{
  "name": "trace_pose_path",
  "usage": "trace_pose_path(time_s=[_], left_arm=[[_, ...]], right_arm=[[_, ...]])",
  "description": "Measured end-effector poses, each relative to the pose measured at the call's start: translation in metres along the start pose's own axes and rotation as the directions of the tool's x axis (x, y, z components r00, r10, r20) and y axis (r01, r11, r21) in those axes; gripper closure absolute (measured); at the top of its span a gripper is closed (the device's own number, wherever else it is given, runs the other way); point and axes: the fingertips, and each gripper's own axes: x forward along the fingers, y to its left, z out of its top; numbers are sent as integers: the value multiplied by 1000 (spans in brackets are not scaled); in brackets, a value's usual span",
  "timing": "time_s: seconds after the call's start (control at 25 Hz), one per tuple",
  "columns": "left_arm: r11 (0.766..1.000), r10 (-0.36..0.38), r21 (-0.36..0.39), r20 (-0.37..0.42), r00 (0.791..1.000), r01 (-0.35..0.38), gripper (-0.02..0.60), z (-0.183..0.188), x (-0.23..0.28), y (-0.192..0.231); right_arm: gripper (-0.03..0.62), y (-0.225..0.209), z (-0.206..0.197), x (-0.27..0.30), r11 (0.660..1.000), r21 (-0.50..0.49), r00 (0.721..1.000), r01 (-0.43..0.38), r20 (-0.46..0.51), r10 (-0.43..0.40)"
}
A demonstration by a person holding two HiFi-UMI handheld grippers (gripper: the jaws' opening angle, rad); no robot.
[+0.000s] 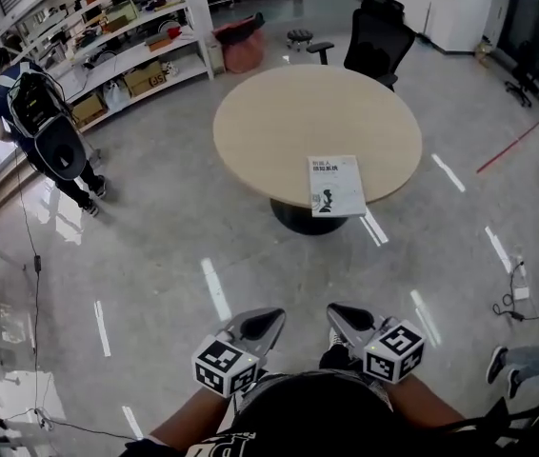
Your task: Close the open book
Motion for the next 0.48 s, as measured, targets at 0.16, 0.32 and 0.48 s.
trace_pose_path(time_s=[0.16, 0.32, 0.48], left_arm=[[1000, 27, 15, 4, 1000, -27, 574, 21, 48, 6], [996, 64, 64, -18, 998, -62, 574, 40, 105, 8], [994, 57, 97, -46, 997, -52, 574, 63, 166, 0]], right_arm=[[589, -51, 19, -1, 1000, 10, 1000, -12, 5, 12], [589, -104, 38, -14, 1000, 20, 1000, -9, 20, 9], [589, -155, 58, -42, 1000, 26, 999, 8, 31, -9]])
